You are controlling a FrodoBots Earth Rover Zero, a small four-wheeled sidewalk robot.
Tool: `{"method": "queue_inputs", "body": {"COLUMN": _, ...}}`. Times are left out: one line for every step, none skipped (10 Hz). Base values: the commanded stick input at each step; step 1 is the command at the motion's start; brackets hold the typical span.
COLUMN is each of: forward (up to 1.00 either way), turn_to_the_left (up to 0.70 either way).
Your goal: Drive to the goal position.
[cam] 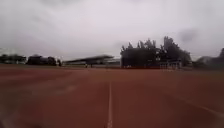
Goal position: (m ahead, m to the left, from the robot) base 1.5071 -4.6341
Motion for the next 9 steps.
{"method": "queue_inputs", "body": {"forward": 0.5, "turn_to_the_left": 0.0}}
{"method": "queue_inputs", "body": {"forward": 0.5, "turn_to_the_left": 0.0}}
{"method": "queue_inputs", "body": {"forward": 0.5, "turn_to_the_left": 0.0}}
{"method": "queue_inputs", "body": {"forward": 0.5, "turn_to_the_left": 0.0}}
{"method": "queue_inputs", "body": {"forward": 0.5, "turn_to_the_left": 0.0}}
{"method": "queue_inputs", "body": {"forward": 0.5, "turn_to_the_left": 0.0}}
{"method": "queue_inputs", "body": {"forward": 0.5, "turn_to_the_left": 0.0}}
{"method": "queue_inputs", "body": {"forward": 0.5, "turn_to_the_left": 0.0}}
{"method": "queue_inputs", "body": {"forward": 0.5, "turn_to_the_left": 0.0}}
